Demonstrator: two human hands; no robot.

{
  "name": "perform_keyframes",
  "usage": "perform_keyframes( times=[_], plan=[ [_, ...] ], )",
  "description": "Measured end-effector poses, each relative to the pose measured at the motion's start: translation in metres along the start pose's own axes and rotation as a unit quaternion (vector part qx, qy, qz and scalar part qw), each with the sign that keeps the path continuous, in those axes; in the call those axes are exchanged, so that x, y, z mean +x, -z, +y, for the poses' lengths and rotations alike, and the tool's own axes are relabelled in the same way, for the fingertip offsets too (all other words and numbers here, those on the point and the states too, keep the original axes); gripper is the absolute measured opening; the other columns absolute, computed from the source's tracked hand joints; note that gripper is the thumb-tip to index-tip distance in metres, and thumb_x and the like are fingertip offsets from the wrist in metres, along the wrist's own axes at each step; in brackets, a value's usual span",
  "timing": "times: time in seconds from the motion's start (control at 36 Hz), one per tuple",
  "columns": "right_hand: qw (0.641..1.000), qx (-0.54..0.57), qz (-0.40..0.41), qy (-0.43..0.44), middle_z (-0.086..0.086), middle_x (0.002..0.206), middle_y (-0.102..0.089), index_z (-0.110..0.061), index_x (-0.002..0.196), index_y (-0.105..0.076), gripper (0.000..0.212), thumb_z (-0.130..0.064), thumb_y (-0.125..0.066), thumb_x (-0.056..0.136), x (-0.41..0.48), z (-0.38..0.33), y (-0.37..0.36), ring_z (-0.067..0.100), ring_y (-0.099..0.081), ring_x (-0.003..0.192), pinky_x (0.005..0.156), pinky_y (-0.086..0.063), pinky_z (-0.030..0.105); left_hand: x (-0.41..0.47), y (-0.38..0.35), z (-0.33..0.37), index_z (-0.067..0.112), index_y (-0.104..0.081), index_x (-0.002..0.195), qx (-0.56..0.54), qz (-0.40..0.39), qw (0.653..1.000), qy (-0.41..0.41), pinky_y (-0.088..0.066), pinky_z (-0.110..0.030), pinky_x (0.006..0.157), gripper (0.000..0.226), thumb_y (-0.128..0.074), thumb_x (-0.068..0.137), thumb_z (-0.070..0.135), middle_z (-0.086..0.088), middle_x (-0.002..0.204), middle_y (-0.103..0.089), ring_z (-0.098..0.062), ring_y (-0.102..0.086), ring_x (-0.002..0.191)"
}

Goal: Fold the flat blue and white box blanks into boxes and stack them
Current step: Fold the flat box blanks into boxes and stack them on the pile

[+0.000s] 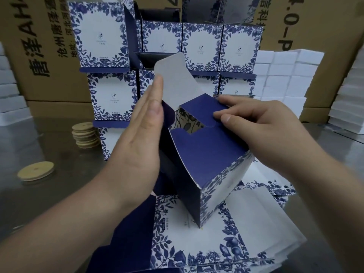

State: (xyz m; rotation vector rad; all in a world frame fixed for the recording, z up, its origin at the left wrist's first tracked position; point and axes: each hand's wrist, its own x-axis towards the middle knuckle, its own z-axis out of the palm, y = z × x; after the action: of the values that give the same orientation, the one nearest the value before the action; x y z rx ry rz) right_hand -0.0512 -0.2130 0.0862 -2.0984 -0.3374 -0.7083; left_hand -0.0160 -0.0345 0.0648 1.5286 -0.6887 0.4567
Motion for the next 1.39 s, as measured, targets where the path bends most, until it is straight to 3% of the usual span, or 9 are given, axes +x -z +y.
perform_keyframes(
  times=[0.08, 0.25, 0.42, 0.58, 0.72, 0.81, 1.0, 1.28, 1.39],
  plan=[
    [1.0, -0.007, -0.001, 0.006, -0.025, 0.118, -0.058, -0.043, 0.066, -0.071, 0.024, -0.03, -0.059, 0.082, 0.0, 0.0, 0.0, -0.024, -0.044, 0.109, 0.093, -0.038, 0.012, -0.008, 0.009, -0.005, 0.067, -0.04, 0.115, -0.011, -0.007, 0.999, -0.035, -0.019, -0.012, 0.108, 0.034, -0.031, 0.082, 0.062, 0.05, 0.121, -0.039, 0.022, -0.026, 0.126],
    [0.999, -0.03, -0.015, 0.021, -0.051, 0.072, -0.051, -0.038, 0.062, -0.07, 0.028, -0.027, -0.058, 0.084, 0.001, 0.001, -0.001, -0.032, -0.038, 0.104, 0.08, -0.034, -0.003, 0.0, 0.008, -0.015, 0.044, -0.031, 0.139, -0.096, 0.033, 0.995, -0.006, -0.039, -0.004, 0.089, 0.056, -0.047, 0.088, 0.028, 0.022, 0.135, -0.048, 0.01, -0.044, 0.122],
    [1.0, -0.011, -0.003, 0.011, -0.048, 0.075, -0.052, -0.04, 0.063, -0.069, 0.027, -0.026, -0.059, 0.085, 0.002, 0.003, -0.002, -0.028, -0.04, 0.109, 0.088, -0.038, 0.005, 0.004, 0.009, -0.019, 0.037, -0.04, 0.123, -0.107, 0.056, 0.992, 0.036, -0.045, -0.003, 0.073, 0.036, -0.051, 0.094, 0.02, 0.005, 0.132, -0.054, -0.001, -0.055, 0.114],
    [1.0, -0.023, -0.006, 0.013, -0.052, 0.07, -0.05, -0.041, 0.067, -0.069, 0.026, -0.025, -0.058, 0.086, 0.002, 0.003, -0.003, -0.029, -0.039, 0.108, 0.083, -0.036, 0.0, 0.002, 0.005, -0.017, 0.019, -0.051, 0.128, -0.145, -0.001, 0.989, 0.018, -0.047, -0.01, 0.076, 0.044, -0.052, 0.084, 0.022, 0.009, 0.116, -0.067, -0.002, -0.062, 0.104],
    [0.998, -0.061, -0.011, 0.011, -0.038, 0.101, -0.052, -0.045, 0.079, -0.066, 0.021, -0.028, -0.056, 0.086, 0.002, 0.003, -0.001, -0.024, -0.041, 0.109, 0.097, -0.037, 0.014, -0.001, 0.005, -0.015, 0.051, -0.036, 0.12, -0.086, 0.024, 0.996, -0.002, -0.042, -0.007, 0.085, 0.047, -0.052, 0.078, 0.036, 0.022, 0.134, -0.045, 0.011, -0.046, 0.118],
    [0.997, -0.074, -0.006, 0.004, -0.028, 0.111, -0.052, -0.041, 0.083, -0.066, 0.016, -0.029, -0.056, 0.086, 0.002, 0.002, -0.001, -0.021, -0.04, 0.111, 0.101, -0.037, 0.021, -0.004, 0.005, -0.012, 0.044, -0.042, 0.116, -0.046, -0.015, 0.998, -0.047, -0.041, -0.011, 0.092, 0.039, -0.05, 0.082, 0.028, 0.026, 0.127, -0.051, 0.009, -0.047, 0.118],
    [0.994, -0.107, -0.023, 0.0, -0.026, 0.132, -0.05, -0.043, 0.088, -0.064, 0.015, -0.037, -0.052, 0.082, 0.001, 0.002, -0.002, -0.019, -0.037, 0.112, 0.099, -0.034, 0.018, 0.002, 0.009, -0.011, 0.028, -0.052, 0.099, -0.098, -0.024, 0.993, -0.058, -0.042, -0.004, 0.068, 0.027, -0.039, 0.093, 0.005, 0.028, 0.083, -0.065, 0.011, -0.058, 0.077],
    [0.992, -0.123, -0.036, -0.004, -0.025, 0.135, -0.048, -0.042, 0.088, -0.064, 0.015, -0.039, -0.052, 0.079, 0.001, 0.0, -0.001, -0.017, -0.036, 0.114, 0.097, -0.032, 0.015, 0.006, 0.014, -0.008, 0.03, -0.059, 0.096, -0.045, -0.036, 0.997, -0.055, -0.042, -0.005, 0.071, 0.03, -0.046, 0.088, 0.003, 0.025, 0.078, -0.064, 0.009, -0.057, 0.076],
    [0.992, -0.12, -0.04, -0.005, -0.026, 0.135, -0.047, -0.043, 0.092, -0.065, 0.02, -0.042, -0.052, 0.077, 0.001, 0.0, -0.002, -0.016, -0.038, 0.114, 0.1, -0.033, 0.017, 0.01, 0.021, -0.009, 0.039, -0.06, 0.108, -0.024, -0.046, 0.999, -0.001, -0.044, -0.004, 0.074, 0.038, -0.046, 0.095, 0.006, 0.022, 0.103, -0.067, 0.007, -0.062, 0.094]
  ],
)
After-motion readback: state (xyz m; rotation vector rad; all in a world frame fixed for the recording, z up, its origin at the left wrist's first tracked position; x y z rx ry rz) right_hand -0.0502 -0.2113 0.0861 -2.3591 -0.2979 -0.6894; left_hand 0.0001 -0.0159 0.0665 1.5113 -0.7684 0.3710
